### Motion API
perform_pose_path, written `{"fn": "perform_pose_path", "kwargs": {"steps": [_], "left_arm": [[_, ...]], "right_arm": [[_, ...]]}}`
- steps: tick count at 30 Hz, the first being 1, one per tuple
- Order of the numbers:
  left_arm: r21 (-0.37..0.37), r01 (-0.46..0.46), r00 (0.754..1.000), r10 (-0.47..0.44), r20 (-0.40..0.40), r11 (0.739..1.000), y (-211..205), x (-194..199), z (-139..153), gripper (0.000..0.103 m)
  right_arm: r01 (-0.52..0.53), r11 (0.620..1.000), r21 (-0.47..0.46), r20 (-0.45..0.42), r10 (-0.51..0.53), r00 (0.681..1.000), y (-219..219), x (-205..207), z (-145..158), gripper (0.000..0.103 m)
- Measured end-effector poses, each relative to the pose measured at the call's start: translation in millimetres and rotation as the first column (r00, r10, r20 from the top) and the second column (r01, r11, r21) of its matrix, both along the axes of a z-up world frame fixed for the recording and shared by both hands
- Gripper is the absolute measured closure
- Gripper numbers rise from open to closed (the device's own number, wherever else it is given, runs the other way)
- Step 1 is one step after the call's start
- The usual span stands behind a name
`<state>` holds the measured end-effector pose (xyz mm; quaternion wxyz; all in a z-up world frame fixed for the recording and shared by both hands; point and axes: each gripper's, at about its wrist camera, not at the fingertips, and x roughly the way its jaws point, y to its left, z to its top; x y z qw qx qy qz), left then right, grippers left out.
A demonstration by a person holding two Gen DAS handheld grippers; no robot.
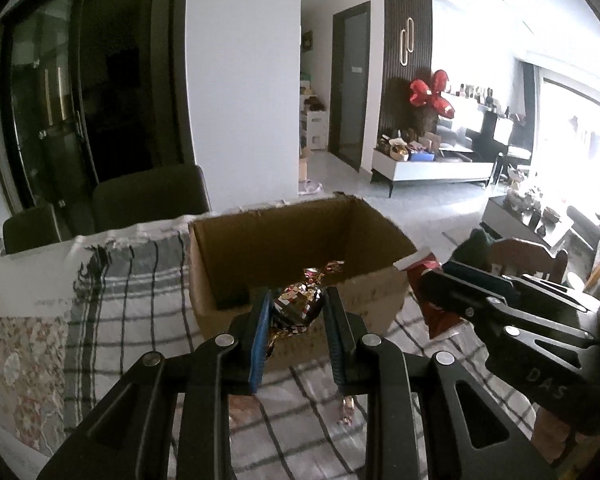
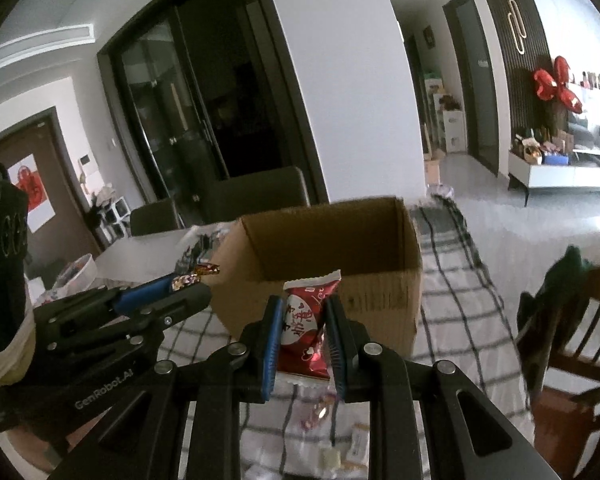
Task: Organize snacks
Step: 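Carry the gold candy and red-white packet over the cardboard box, then open both tools to drop the candy and packet into the box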
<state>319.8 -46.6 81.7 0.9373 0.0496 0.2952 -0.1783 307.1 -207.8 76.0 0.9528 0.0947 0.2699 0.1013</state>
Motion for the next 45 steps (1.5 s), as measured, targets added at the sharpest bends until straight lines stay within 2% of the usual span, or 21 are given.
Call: {"fn": "perform_pose_path", "kwargs": {"steps": [10,20,21,23,24,25,32,35,45], "left_arm": [[0.007,-0.024,1.000,0.024,0.019,1.000,-2.6,41.1,12.9,0.077],[0.012,-0.036,0.998,0.036,-0.056,0.999,-10.3,88.2,1.7,0.077],[0.014,-0.027,0.997,0.028,-0.065,1.000,-11.7,91.9,-0.2,0.076],[0.031,-0.035,0.996,0.038,-0.078,0.999,-15.1,97.2,-4.0,0.053],[0.035,-0.043,0.996,0.046,-0.073,0.998,-15.5,97.5,-4.1,0.034],[0.039,-0.056,0.997,0.058,-0.056,0.998,-15.4,96.4,-4.3,0.032],[0.055,-0.072,0.997,0.073,-0.019,0.996,-12.6,76.1,-2.8,0.030],[0.071,-0.076,0.997,0.076,0.008,0.995,-12.2,62.0,-2.3,0.028],[0.109,-0.012,0.999,0.008,0.038,0.994,-20.6,14.3,-12.1,0.028]], "right_arm": [[-0.006,1.000,-0.030,0.054,0.008,0.999,-2.4,37.0,21.6,0.080],[-0.012,0.998,-0.060,0.030,0.014,0.999,-5.9,81.8,17.5,0.084],[-0.011,0.998,-0.061,0.024,0.012,1.000,-5.9,84.2,16.6,0.084],[-0.005,0.998,-0.059,0.013,0.006,1.000,-7.0,87.7,14.6,0.084],[0.000,0.998,-0.060,0.008,0.001,1.000,-8.6,89.1,12.9,0.084],[0.002,0.998,-0.060,0.004,-0.001,1.000,-9.0,89.2,12.1,0.084],[0.037,0.997,-0.061,-0.008,-0.037,0.999,-17.6,77.5,7.8,0.082],[0.052,0.997,-0.061,-0.014,-0.053,0.999,-20.0,70.1,6.3,0.069],[0.084,0.995,-0.062,-0.028,-0.085,0.996,-26.5,22.4,-10.7,0.069]]}}
